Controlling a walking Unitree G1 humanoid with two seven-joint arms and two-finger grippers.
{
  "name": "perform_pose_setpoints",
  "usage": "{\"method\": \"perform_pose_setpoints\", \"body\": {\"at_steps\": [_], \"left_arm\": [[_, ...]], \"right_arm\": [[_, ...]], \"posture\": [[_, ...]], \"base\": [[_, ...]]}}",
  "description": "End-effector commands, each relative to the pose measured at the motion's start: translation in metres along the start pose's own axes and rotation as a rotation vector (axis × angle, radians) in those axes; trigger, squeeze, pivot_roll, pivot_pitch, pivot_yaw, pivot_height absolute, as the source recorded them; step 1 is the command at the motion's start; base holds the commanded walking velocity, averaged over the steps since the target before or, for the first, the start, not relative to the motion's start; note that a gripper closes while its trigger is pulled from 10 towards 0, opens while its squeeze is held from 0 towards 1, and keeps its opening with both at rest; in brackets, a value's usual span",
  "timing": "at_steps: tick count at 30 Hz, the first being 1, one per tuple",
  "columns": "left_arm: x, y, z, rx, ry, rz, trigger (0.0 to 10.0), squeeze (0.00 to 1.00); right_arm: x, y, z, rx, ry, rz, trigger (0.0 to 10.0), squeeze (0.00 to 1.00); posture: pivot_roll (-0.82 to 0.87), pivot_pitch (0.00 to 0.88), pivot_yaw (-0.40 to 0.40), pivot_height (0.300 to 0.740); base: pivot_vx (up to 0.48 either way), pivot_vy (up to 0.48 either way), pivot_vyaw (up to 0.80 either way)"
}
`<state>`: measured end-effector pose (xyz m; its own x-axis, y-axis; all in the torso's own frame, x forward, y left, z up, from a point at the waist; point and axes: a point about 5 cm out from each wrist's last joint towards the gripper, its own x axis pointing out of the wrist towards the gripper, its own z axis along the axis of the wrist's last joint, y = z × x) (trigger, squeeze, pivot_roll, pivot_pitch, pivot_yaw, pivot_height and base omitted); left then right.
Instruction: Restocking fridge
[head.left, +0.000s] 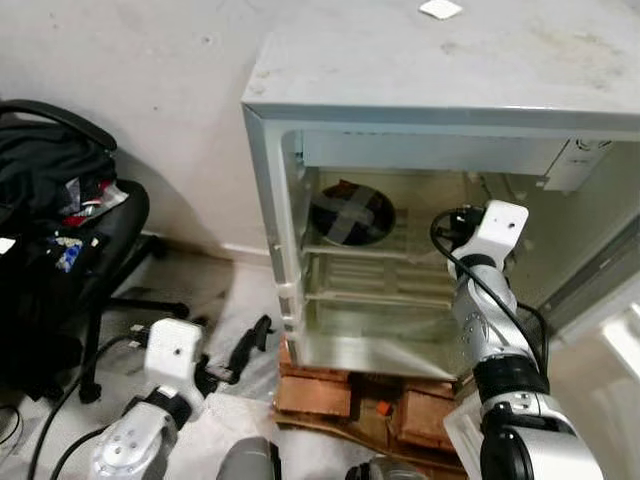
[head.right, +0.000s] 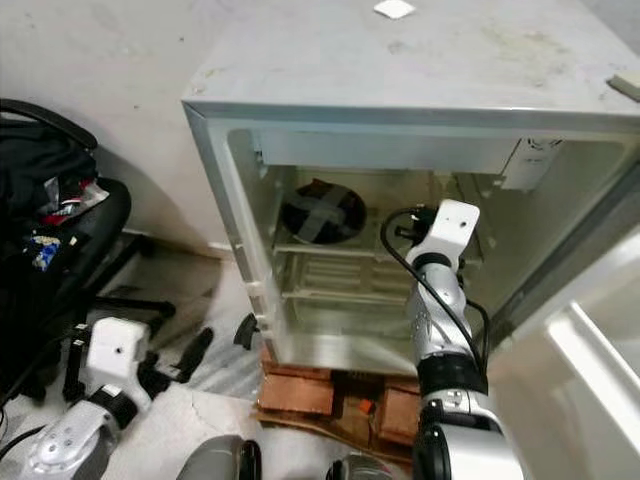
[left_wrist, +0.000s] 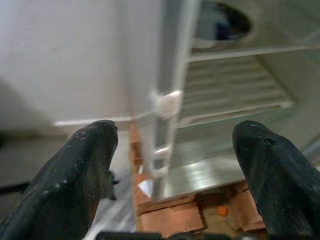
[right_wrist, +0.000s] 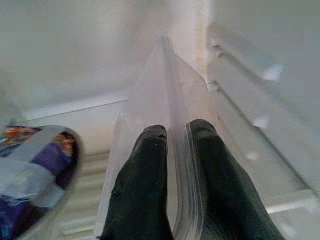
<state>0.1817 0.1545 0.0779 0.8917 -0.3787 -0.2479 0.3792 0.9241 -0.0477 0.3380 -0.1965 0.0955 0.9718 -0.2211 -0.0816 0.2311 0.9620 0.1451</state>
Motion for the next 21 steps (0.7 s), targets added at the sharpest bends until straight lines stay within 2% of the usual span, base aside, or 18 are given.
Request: {"method": "perform_pose_setpoints", "body": {"at_steps": [1,5,9,14,18,21], "left_arm": [[-0.002,0.002,0.001,0.017,0.013,0.006,10.0,0.0],[-0.004,0.002,0.003,0.011,0.021,0.019,10.0,0.0],[-0.009,-0.003,0.006,0.006,0.026,0.008,10.0,0.0],[-0.016,-0.007,0.006,0.005,0.035,0.007,10.0,0.0],[-0.021,-0.01,0.006,-0.002,0.048,0.009,10.0,0.0],[-0.025,-0.012,0.004,-0.012,0.064,0.011,10.0,0.0]], "right_arm": [[0.003,-0.001,0.002,-0.002,-0.01,-0.018,10.0,0.0],[0.008,0.008,-0.001,0.005,-0.003,-0.02,10.0,0.0],[0.015,0.018,-0.005,0.075,0.052,-0.039,10.0,0.0],[0.02,0.027,-0.004,0.105,0.084,-0.047,10.0,0.0],[0.023,0.034,-0.001,0.116,0.094,-0.04,10.0,0.0],[0.028,0.046,0.006,0.116,0.102,-0.021,10.0,0.0]], "posture": [[0.12,0.142,0.032,0.74],[0.15,0.154,0.035,0.74],[0.18,0.167,0.032,0.74],[0.21,0.193,0.028,0.74],[0.23,0.207,0.021,0.74],[0.23,0.216,0.02,0.74]], "base": [[0.0,0.0,0.0],[0.0,0.0,0.0],[0.0,0.0,0.0],[0.0,0.0,0.0],[0.0,0.0,0.0],[0.0,0.0,0.0]]}}
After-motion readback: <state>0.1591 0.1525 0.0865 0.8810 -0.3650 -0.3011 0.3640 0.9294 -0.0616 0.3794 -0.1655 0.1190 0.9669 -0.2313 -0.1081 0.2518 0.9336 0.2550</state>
